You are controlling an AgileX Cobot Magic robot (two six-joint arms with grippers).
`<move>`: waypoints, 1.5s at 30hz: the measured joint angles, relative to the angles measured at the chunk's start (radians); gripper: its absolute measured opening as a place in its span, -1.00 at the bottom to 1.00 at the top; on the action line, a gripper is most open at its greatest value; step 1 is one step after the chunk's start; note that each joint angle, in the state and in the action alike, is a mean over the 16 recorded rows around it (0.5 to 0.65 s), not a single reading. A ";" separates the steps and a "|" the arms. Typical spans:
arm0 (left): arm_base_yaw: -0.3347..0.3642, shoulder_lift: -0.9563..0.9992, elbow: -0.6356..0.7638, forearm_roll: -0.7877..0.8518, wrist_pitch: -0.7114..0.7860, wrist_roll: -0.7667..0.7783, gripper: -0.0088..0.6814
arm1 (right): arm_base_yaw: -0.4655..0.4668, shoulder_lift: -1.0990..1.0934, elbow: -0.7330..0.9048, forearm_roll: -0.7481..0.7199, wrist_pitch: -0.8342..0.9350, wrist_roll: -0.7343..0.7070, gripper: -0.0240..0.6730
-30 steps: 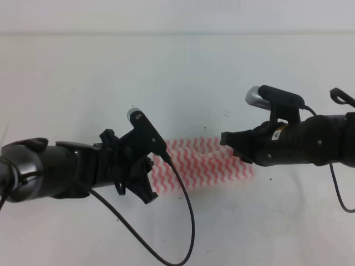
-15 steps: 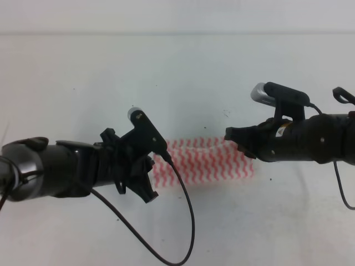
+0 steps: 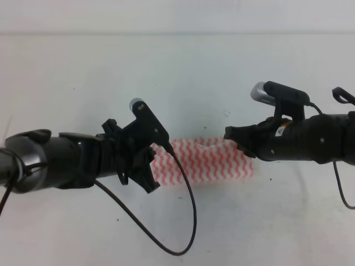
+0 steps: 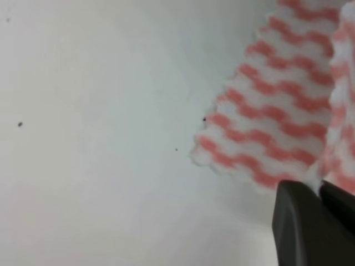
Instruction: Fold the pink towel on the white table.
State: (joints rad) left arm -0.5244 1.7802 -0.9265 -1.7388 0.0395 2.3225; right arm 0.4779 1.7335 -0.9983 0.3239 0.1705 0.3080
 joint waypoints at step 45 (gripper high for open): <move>0.003 0.028 -0.025 0.002 -0.036 0.019 -0.99 | -0.006 0.030 -0.021 0.000 -0.012 0.000 -0.98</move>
State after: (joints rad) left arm -0.5214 1.8078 -0.9518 -1.7372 0.0030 2.3419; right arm 0.4724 1.7638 -1.0189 0.3240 0.1584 0.3076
